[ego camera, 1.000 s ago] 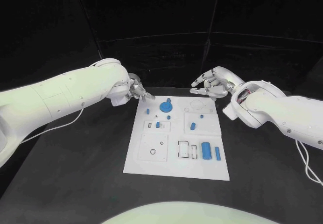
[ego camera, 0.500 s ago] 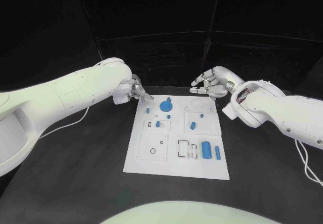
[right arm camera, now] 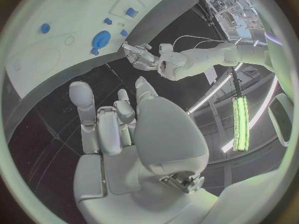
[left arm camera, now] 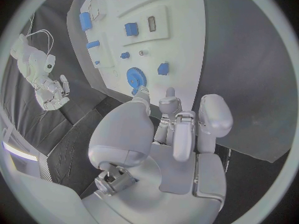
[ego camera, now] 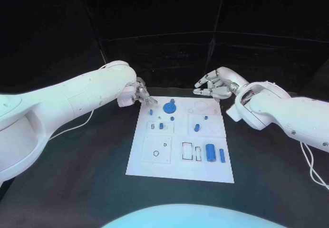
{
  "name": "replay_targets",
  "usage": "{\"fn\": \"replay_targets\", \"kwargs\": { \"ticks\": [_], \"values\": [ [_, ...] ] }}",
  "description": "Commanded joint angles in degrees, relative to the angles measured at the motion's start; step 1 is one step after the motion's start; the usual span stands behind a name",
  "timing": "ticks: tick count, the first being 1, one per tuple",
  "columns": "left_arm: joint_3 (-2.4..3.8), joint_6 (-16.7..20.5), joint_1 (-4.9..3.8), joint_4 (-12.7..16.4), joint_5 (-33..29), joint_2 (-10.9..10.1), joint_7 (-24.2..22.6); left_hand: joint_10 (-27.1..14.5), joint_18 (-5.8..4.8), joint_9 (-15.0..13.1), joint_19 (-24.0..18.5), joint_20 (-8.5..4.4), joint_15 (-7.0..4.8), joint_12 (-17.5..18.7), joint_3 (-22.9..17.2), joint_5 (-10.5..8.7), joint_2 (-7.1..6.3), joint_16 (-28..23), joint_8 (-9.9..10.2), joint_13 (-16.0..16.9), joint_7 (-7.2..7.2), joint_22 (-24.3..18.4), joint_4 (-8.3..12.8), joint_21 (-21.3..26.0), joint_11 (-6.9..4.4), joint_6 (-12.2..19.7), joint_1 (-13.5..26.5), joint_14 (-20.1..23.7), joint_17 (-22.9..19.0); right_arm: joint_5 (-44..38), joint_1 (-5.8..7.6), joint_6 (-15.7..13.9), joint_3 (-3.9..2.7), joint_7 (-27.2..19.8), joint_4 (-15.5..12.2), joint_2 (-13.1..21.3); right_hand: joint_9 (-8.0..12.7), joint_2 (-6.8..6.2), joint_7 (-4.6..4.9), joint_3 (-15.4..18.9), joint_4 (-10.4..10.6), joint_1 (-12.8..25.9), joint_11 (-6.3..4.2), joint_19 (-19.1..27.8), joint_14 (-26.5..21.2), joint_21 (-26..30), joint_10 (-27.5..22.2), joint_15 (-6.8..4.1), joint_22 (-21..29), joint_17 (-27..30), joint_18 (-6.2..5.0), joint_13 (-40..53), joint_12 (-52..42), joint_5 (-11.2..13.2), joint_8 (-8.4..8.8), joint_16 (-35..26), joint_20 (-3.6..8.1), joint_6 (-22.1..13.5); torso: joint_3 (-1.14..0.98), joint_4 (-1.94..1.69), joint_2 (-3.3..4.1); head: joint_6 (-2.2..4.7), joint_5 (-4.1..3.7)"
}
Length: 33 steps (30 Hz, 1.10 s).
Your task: Assemble the parts on the task board
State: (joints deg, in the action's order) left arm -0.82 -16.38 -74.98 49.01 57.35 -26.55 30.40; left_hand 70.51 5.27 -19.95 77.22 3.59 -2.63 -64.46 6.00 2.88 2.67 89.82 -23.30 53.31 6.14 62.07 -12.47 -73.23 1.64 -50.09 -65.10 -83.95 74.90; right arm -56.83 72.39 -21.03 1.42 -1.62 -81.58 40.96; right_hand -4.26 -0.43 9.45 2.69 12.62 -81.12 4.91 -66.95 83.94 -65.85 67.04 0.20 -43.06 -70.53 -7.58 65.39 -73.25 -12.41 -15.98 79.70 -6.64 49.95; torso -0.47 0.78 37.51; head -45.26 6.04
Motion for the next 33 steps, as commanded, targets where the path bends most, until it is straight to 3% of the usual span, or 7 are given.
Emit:
{"fn": "replay_targets", "kwargs": {
  "ticks": [1, 10, 33],
  "values": [
    [-0.12, -2.5, 0.06, -0.4, 0.4, 0.3, -1.5, 0.4, 0.40, 0.3, 0.1, 0.40, 0.46, -0.2, 0.5, -0.22, 0.21, 0.2, 0.4, 0.2, 0.03, 0.2, 0.0, -0.2, 0.02, -0.7, -0.7, -6.0, 15.1, -0.1, 0.08, -0.5, -0.03, -0.5, 0.0, -0.1, 0.1, 0.22, 0.08, 0.1, 0.2, -0.2, -0.15, -0.4, 0.4, 0.0, -0.2, 0.17, 0.0, 0.0, -0.94, -0.1, -0.2, -0.4, -0.28, 0.0, 0.21, -0.4, -0.01, -0.01, 0.00, -0.06, 0.05],
    [-1.02, -4.1, 0.50, -0.9, 0.4, 0.7, -1.7, 0.7, 0.33, 1.0, 0.4, 0.35, 0.37, -0.5, 1.1, -0.22, 0.79, 0.2, 1.0, 0.4, -0.14, 0.7, 0.2, -0.4, -0.12, -2.0, -1.2, -6.0, 15.1, -0.1, 0.08, -0.5, -0.03, -0.5, -0.1, -0.1, 0.1, 0.24, 0.09, 0.2, 0.2, -0.3, -0.14, -0.4, 0.4, 0.0, -0.2, 0.17, 0.0, 0.0, -0.94, -0.1, -0.2, -0.6, -0.32, 0.0, 0.21, -0.5, -0.02, -0.01, 0.00, -0.17, -0.05],
    [-1.16, -5.3, 0.65, -0.5, 0.4, 0.7, -1.5, 1.2, 0.24, 1.6, 0.7, -0.04, -0.14, -0.6, 1.8, -0.21, 2.03, 0.2, 0.8, 0.5, -0.91, 1.4, 1.2, -0.8, -0.77, -5.1, -3.1, -6.0, 15.1, -0.1, 0.08, -0.5, -0.03, -0.5, 0.1, -0.3, 0.1, 0.28, 0.10, 0.2, 0.2, -0.5, -0.13, -0.4, 0.4, 0.0, -0.2, 0.18, 0.0, 0.0, -0.93, -0.1, -0.3, -0.8, -0.40, 0.0, 0.20, -0.5, -0.05, -0.01, -0.02, -0.37, -0.04]
  ]
}}
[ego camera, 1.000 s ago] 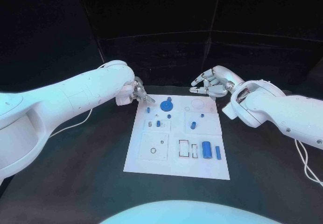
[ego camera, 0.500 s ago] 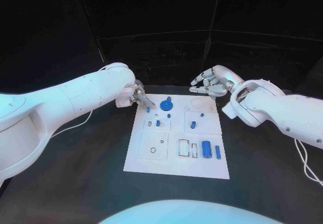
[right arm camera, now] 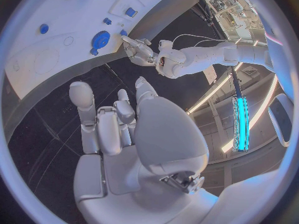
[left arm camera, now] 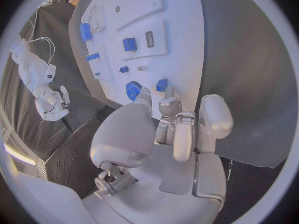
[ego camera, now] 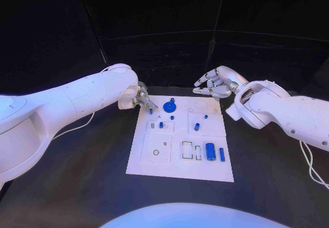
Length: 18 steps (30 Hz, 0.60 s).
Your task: Assemble the parts on the task board
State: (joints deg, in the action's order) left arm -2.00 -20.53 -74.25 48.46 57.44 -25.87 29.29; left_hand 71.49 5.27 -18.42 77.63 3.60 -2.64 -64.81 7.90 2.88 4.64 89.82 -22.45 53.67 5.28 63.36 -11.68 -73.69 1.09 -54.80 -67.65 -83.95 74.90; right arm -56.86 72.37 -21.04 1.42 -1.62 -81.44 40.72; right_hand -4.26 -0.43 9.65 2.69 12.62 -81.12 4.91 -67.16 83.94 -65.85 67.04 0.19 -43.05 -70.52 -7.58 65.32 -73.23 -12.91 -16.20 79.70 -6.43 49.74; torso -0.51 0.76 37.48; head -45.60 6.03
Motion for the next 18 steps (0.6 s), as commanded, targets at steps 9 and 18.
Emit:
{"fn": "replay_targets", "kwargs": {
  "ticks": [9, 18],
  "values": [
    [0.02, -1.4, -0.07, 0.0, 0.3, 0.2, -0.3, 0.3, 0.21, 0.1, 0.3, -0.16, -0.24, -0.3, -0.2, -0.21, 0.31, 0.2, -0.1, 0.1, -0.18, 0.2, 0.9, -0.4, -0.34, -0.8, -1.2, -6.0, 15.1, -0.1, 0.09, -0.4, -0.03, -0.4, 0.0, -0.1, 0.1, 0.31, -0.10, 0.3, 0.2, -0.5, -0.13, -0.2, 0.4, 0.0, -0.3, 0.18, 0.0, 0.0, -0.94, -0.1, -0.3, -0.5, -0.22, 0.0, -0.01, -0.4, 0.01, 0.00, 0.01, -0.08, -0.02],
    [0.02, -1.2, -0.07, 0.0, 0.3, 0.3, -0.2, 0.5, 0.18, 0.2, 0.4, -0.31, -0.39, -0.3, -0.5, -0.21, 1.25, 0.2, -0.2, 0.1, -0.38, 0.3, 1.5, -0.4, -0.51, -1.4, -2.0, -6.0, 15.1, -0.1, 0.09, -0.4, -0.03, -0.4, 0.0, -0.1, 0.1, 0.34, -0.10, 0.3, 0.3, -0.6, -0.12, -0.2, 0.4, 0.0, -0.2, 0.19, 0.0, 0.0, -0.93, -0.1, -0.3, -0.6, -0.26, 0.0, -0.01, -0.4, -0.01, 0.01, 0.01, -0.14, -0.08]
  ]
}}
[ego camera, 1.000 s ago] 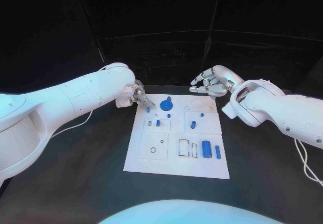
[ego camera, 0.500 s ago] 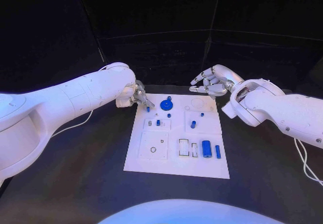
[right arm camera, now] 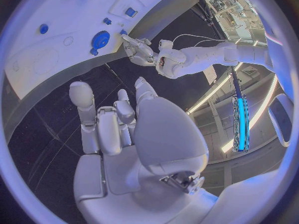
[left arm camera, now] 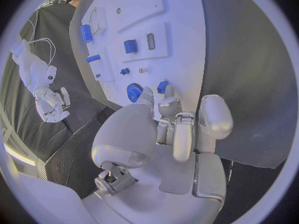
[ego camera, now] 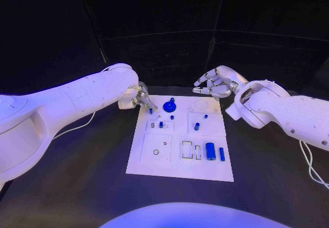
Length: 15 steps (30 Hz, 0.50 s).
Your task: Assemble the parts on the task board
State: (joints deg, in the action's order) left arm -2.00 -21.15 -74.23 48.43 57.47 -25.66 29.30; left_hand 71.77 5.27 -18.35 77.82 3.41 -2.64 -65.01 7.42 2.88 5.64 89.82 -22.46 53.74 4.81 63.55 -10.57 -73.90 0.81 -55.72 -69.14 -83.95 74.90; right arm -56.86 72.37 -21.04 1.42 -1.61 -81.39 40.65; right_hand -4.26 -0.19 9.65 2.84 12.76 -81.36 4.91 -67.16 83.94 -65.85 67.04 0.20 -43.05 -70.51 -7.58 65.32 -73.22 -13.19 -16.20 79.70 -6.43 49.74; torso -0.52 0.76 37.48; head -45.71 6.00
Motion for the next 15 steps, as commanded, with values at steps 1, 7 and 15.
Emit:
{"fn": "replay_targets", "kwargs": {
  "ticks": [1, 7, 15],
  "values": [
    [0.02, -0.7, -0.09, 0.0, 0.3, 0.1, -0.2, 0.2, 0.18, 0.1, 0.2, -0.15, -0.40, -0.1, -0.1, -0.21, 0.36, 0.2, -0.2, 0.1, 0.07, 0.1, 0.5, -0.2, -0.26, -0.6, -0.6, -6.0, 15.1, 0.0, 0.09, -0.4, -0.04, -0.4, 0.0, -0.1, 0.1, 0.11, -0.09, 0.1, 0.1, -0.4, -0.13, -0.2, 0.4, 0.0, -0.2, 0.18, 0.0, 0.0, -0.94, -0.1, -0.3, -0.3, -0.26, 0.0, 0.00, -0.4, 0.00, 0.01, 0.02, -0.05, -0.09],
    [0.02, -1.3, -0.08, 0.0, 0.3, 0.1, 0.2, 0.3, 0.17, 0.1, 0.2, -0.23, -0.48, -0.1, -0.2, -0.21, 0.50, 0.2, -0.3, 0.1, -0.01, 0.2, 1.0, -0.3, -0.33, -0.8, -1.2, -6.0, 15.1, 0.0, 0.09, -0.4, -0.04, -0.4, 0.0, -0.1, 0.1, 0.11, -0.09, 0.1, 0.1, -0.4, -0.13, -0.2, 0.4, 0.0, -0.2, 0.18, 0.0, 0.0, -0.94, -0.1, -0.3, -0.3, -0.26, 0.0, 0.00, -0.4, 0.00, -0.01, 0.02, -0.08, -0.12],
    [0.02, -1.4, -0.08, 0.0, 0.3, 0.1, 0.5, 0.3, 0.16, 0.1, 0.2, -0.29, -0.53, 0.0, -0.3, -0.20, 0.66, 0.2, -0.2, -0.1, -0.05, 0.2, 1.7, -0.2, -0.40, -0.9, -2.0, -6.0, 15.1, 0.0, 0.09, -0.4, -0.04, -0.4, 0.0, -0.1, 0.1, 0.11, -0.09, 0.1, 0.1, -0.4, -0.13, -0.2, 0.4, 0.0, -0.2, 0.18, 0.0, 0.0, -0.94, -0.1, -0.3, -0.3, -0.26, 0.0, 0.00, -0.4, 0.01, -0.01, 0.02, -0.15, -0.13]
  ]
}}
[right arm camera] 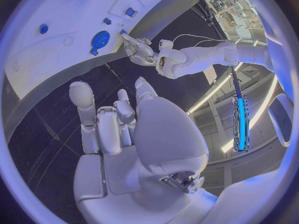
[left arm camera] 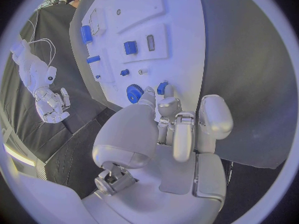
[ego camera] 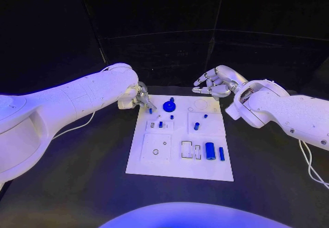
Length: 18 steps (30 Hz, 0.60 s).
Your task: Assemble the parts on the task board
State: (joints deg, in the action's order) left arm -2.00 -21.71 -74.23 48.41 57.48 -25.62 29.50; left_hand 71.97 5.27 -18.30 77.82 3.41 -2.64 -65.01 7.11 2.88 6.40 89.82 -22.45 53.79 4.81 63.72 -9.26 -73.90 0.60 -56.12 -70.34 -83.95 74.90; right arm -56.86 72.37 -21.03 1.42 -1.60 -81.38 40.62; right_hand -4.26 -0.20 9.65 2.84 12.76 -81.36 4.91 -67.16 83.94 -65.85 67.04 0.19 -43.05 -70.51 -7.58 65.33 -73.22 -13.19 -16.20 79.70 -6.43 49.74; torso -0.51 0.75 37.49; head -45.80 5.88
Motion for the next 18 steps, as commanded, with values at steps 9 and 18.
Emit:
{"fn": "replay_targets", "kwargs": {
  "ticks": [9, 18],
  "values": [
    [0.02, -0.7, -0.09, -0.1, 0.3, 0.2, 0.7, 0.2, 0.13, 0.2, 0.3, -0.53, -0.81, 0.1, -2.2, -0.19, 1.42, 0.2, -0.1, -0.1, -0.45, 0.3, 3.9, -0.3, -0.59, -0.7, -5.2, -6.0, 15.1, 0.0, 0.09, -0.4, -0.04, -0.4, -0.1, 0.0, 0.1, 0.11, -0.09, 0.1, 0.1, -0.4, -0.13, -0.2, 0.4, 0.0, -0.2, 0.19, 0.0, 0.0, -0.94, -0.1, -0.3, -0.3, -0.26, 0.0, 0.00, -0.4, -0.03, 0.02, 0.00, -0.10, -0.06],
    [0.02, 0.6, -0.09, -0.3, 0.3, 0.3, 0.2, 0.3, 0.08, 0.4, 0.4, -0.77, -1.05, 0.3, -5.7, -0.18, 4.71, 0.2, 0.2, -0.2, -0.70, 0.5, 6.1, -0.4, -0.84, -0.5, -8.1, -6.0, 15.1, 0.0, 0.09, -0.4, -0.04, -0.4, -0.1, 0.1, 0.1, 0.11, -0.09, 0.1, 0.1, -0.4, -0.13, -0.2, 0.4, 0.0, -0.2, 0.19, 0.0, 0.0, -0.94, -0.1, -0.3, -0.3, -0.26, 0.0, 0.00, -0.4, -0.03, 0.03, 0.02, -0.19, -0.09]
  ]
}}
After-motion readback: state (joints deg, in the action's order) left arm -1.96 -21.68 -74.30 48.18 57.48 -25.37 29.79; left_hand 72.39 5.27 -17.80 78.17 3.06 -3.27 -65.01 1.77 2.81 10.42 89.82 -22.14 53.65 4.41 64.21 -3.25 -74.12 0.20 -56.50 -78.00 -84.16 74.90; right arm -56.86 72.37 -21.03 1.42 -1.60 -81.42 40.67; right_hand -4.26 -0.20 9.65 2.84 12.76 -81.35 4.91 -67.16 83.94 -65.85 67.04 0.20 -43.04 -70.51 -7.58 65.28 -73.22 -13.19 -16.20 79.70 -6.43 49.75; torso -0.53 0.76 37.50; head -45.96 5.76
